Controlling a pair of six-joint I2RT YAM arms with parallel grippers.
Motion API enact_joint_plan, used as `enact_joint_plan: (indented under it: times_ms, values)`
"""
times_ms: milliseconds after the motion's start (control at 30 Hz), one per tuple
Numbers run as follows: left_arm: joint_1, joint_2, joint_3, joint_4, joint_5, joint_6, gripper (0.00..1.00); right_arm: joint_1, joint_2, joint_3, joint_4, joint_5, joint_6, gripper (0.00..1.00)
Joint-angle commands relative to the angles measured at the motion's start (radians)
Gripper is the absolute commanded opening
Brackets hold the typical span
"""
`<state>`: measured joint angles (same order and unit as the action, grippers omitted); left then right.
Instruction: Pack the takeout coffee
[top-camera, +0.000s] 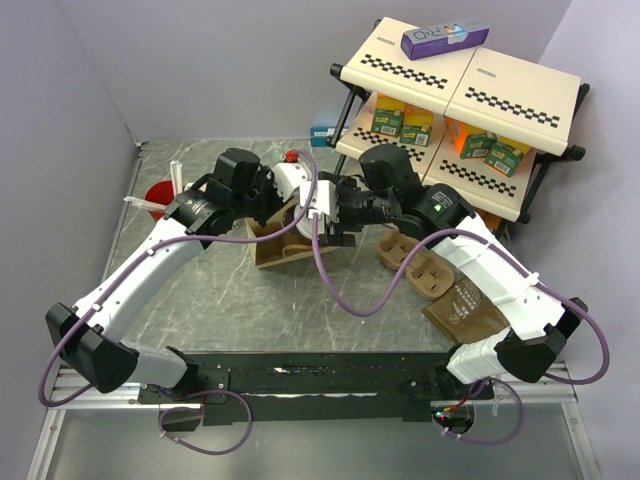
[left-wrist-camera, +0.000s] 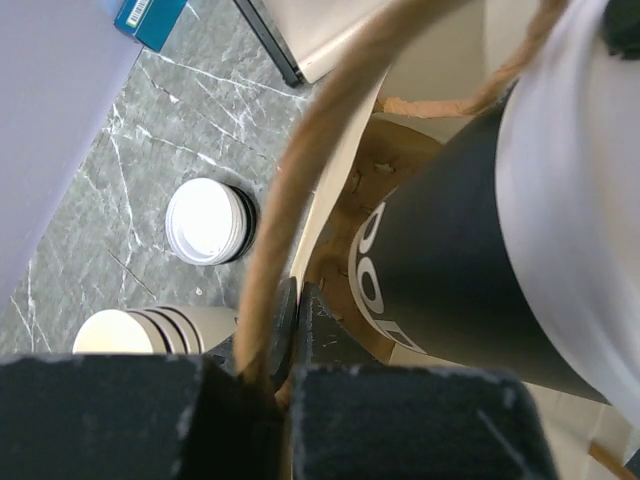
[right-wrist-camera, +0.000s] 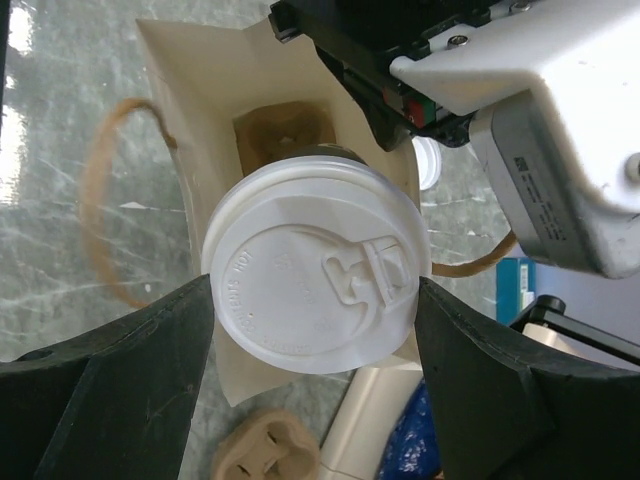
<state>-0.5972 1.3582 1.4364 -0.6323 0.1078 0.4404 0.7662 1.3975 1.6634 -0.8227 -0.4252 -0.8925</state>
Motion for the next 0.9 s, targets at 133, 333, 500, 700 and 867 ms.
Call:
enact_joint_plan:
  times_ms: [133, 333, 500, 700, 867]
  values:
    - [-0.006, -0.028, 0.018, 0.051, 0.010, -0.035, 0.01, 0.041, 0.012, -0.027, 0.014, 0.022, -0.108, 0.00]
    - [-0.006, -0.045, -0.008, 0.057, 0.023, -0.071, 0.01, 0.094, -0.043, -0.171, 0.057, 0.086, -0.164, 0.00]
    - [-0.006, -0.083, -0.063, 0.074, 0.049, -0.101, 0.01, 0.123, -0.086, -0.292, 0.117, 0.155, -0.190, 0.00]
    - [-0.007, -0.146, -0.146, 0.111, 0.099, -0.164, 0.01, 0.156, -0.130, -0.387, 0.178, 0.233, -0.171, 0.00]
    - [-0.024, -0.162, -0.185, 0.143, 0.113, -0.195, 0.01, 0.189, -0.088, -0.355, 0.201, 0.328, -0.184, 0.00]
